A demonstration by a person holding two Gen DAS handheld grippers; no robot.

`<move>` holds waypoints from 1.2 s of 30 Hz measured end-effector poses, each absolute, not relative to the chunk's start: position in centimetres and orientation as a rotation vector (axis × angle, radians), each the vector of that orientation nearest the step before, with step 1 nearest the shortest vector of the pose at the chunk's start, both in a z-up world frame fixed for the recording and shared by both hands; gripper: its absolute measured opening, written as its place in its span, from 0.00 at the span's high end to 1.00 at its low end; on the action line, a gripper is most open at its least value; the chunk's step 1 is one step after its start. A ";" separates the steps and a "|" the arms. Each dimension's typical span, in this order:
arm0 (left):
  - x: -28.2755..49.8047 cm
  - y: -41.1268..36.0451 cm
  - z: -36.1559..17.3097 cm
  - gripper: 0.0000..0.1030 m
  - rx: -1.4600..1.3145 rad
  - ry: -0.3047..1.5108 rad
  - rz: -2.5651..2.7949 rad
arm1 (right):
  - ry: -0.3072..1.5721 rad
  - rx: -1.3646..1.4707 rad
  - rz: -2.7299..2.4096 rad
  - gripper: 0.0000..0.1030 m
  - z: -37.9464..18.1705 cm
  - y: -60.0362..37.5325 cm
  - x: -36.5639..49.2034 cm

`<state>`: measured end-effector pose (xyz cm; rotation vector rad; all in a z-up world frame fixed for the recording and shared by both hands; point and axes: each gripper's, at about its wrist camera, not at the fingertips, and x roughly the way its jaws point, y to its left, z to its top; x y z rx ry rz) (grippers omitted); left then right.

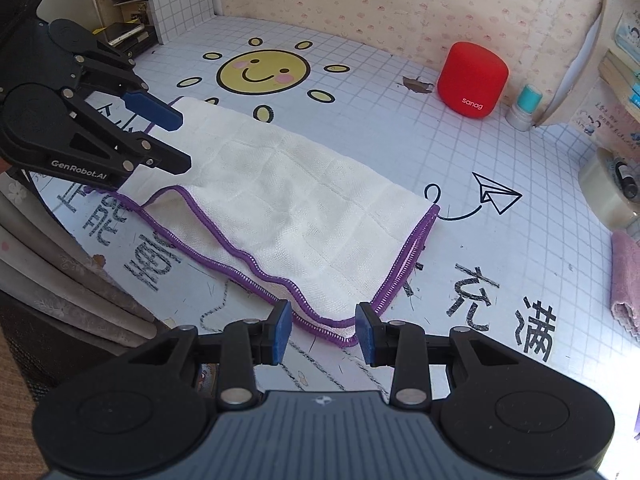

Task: Fold towel
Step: 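Raise both open grippers away from the folded towel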

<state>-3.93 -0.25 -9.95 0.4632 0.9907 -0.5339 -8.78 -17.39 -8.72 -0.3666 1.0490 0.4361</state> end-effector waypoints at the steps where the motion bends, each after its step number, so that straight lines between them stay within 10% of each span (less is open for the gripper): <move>1: -3.8 -0.1 -10.1 0.59 0.462 0.995 -0.530 | 1.045 -0.372 0.438 0.67 -8.8 -17.4 -8.8; 7: -3.5 0.8 -11.0 0.59 0.452 1.026 -0.515 | 1.043 -0.397 0.447 0.68 -9.7 -17.0 -8.4; 15: -3.6 0.9 -12.0 0.59 0.456 1.046 -0.514 | 1.037 -0.400 0.454 0.96 -9.8 -17.3 -8.1; 36: -3.5 1.5 -12.3 0.47 0.459 1.032 -0.506 | 1.097 -0.460 0.463 0.95 -10.6 -18.5 -8.4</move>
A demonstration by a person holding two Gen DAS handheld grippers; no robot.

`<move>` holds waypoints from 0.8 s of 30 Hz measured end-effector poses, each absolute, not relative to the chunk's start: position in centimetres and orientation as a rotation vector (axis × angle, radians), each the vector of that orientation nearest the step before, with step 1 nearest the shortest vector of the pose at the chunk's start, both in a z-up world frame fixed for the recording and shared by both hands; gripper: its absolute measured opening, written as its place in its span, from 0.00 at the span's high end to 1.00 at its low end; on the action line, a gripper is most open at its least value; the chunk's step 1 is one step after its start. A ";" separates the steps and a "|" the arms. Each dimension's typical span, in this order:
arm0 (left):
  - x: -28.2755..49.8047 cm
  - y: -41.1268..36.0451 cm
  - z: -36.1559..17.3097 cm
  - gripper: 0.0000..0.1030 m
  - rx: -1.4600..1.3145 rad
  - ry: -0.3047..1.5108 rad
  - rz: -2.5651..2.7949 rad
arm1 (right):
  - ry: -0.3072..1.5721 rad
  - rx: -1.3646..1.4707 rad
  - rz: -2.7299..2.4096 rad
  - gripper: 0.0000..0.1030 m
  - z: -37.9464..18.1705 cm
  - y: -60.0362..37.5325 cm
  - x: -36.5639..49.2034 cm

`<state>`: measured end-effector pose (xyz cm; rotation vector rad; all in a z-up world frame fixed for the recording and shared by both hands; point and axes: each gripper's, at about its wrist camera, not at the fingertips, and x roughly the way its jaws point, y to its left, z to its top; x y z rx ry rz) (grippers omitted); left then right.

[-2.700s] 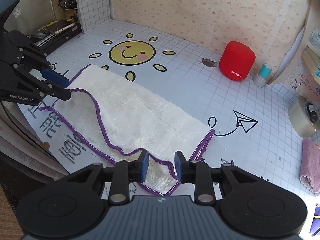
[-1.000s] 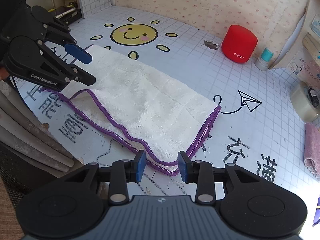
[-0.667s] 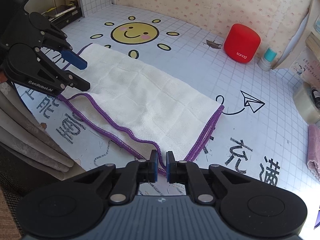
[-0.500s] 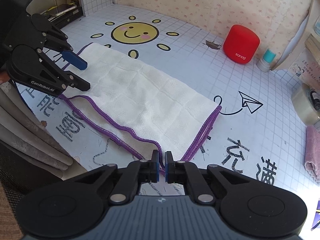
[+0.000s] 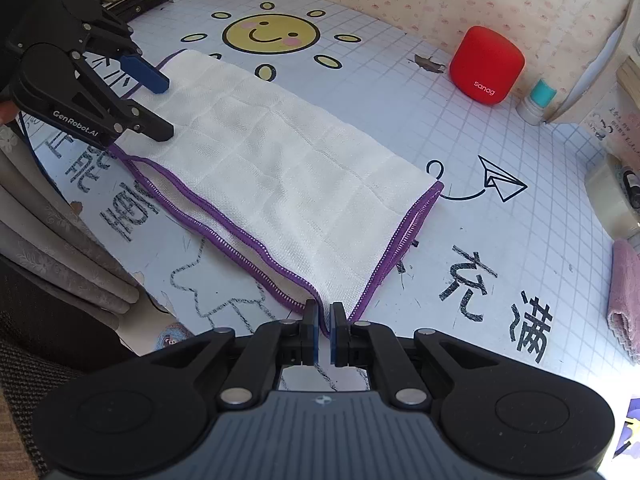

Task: Fold towel
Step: 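Raise both open grippers away from the folded towel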

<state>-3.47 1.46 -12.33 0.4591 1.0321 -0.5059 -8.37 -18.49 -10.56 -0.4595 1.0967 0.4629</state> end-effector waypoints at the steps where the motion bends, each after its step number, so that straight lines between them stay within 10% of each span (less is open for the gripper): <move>1: -3.4 1.5 -12.3 0.47 0.457 1.034 -0.504 | 1.097 -0.449 0.462 0.95 -10.4 -18.6 -8.2; 16: -3.3 1.8 -11.3 0.47 0.416 1.024 -0.510 | 1.108 -0.498 0.478 0.63 -8.5 -18.9 -8.2; 24: -2.8 1.9 -10.6 0.46 0.398 1.002 -0.500 | 1.065 -0.452 0.436 0.62 -6.7 -19.7 -7.3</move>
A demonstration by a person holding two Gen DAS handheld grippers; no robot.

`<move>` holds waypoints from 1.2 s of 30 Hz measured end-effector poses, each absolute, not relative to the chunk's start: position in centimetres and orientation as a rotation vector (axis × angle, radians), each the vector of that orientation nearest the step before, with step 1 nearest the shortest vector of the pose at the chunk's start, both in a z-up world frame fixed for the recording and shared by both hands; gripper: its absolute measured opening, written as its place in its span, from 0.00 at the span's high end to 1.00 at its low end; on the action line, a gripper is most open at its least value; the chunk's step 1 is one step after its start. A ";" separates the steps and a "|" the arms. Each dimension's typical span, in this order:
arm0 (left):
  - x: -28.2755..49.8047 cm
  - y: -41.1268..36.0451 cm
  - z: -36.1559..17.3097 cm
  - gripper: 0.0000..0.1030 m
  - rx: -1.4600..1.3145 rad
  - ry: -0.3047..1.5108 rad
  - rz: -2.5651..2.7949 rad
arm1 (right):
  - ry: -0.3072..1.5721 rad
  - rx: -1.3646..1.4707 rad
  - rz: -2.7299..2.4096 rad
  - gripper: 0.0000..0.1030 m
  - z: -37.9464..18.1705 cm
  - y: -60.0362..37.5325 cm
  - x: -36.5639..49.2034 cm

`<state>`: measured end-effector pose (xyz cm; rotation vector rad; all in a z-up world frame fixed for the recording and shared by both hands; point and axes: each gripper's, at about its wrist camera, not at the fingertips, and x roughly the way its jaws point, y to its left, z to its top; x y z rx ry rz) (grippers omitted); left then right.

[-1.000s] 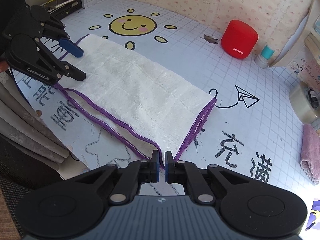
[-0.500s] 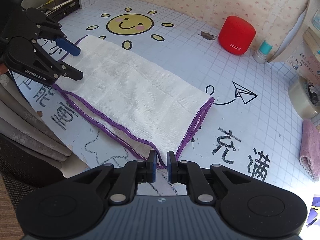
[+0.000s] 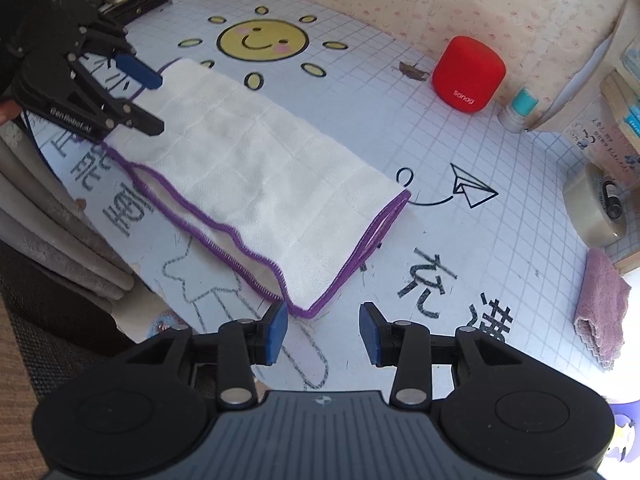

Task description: Fold towel

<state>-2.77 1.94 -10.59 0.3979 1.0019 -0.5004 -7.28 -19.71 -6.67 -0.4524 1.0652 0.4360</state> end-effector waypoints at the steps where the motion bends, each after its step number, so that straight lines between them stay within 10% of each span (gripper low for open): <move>1: -2.5 1.9 -10.6 0.46 0.395 1.000 -0.495 | 1.052 -0.423 0.430 0.62 -6.4 -19.6 -6.8; 36: -0.1 1.3 -11.4 0.46 0.393 1.026 -0.464 | 1.061 -0.366 0.498 0.62 -9.3 -17.3 -2.4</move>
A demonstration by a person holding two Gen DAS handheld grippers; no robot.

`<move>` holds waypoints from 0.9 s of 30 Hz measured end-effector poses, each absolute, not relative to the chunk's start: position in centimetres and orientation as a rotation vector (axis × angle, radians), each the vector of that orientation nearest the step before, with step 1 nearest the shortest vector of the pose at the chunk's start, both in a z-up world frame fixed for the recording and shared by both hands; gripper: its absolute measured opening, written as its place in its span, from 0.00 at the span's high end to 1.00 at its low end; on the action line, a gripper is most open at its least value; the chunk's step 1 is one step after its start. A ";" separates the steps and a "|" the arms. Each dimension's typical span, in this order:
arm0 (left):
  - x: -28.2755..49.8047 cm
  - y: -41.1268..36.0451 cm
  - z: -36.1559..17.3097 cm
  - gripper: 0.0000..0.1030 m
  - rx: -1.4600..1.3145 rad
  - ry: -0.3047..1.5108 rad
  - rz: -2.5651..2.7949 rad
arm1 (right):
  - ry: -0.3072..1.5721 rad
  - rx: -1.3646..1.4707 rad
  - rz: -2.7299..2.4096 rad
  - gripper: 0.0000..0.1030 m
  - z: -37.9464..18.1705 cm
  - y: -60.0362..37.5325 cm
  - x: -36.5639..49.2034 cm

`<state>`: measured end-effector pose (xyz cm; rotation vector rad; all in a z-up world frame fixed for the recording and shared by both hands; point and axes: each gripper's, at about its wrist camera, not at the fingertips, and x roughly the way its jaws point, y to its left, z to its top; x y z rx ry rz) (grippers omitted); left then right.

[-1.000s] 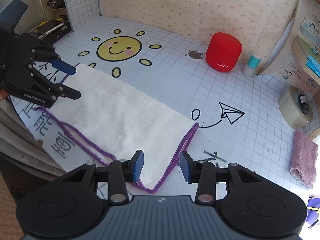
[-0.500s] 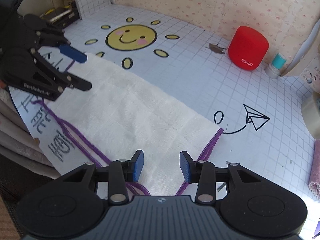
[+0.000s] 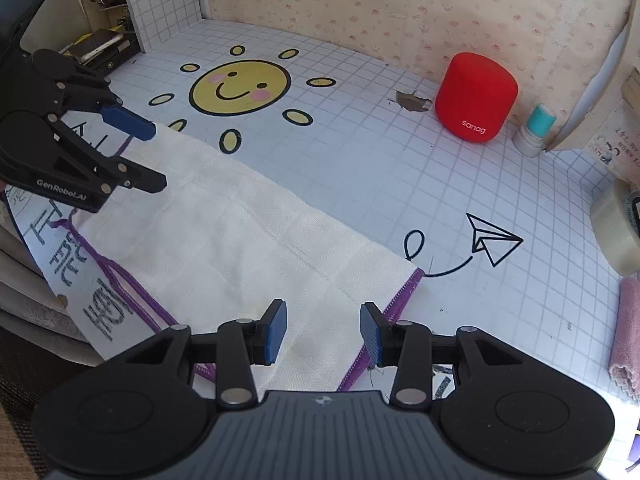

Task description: Fold towel

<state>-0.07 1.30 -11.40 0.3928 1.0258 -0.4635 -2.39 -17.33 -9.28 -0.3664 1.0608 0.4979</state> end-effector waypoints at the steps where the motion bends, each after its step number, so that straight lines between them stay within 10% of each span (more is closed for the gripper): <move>1: -0.1 1.3 -11.5 0.46 0.394 1.029 -0.467 | 1.058 -0.373 0.514 0.62 -9.3 -16.9 -2.4; 27: -5.0 -0.9 -12.4 0.43 0.465 1.057 -0.616 | 1.124 -0.412 0.581 0.53 -11.0 -15.5 -4.2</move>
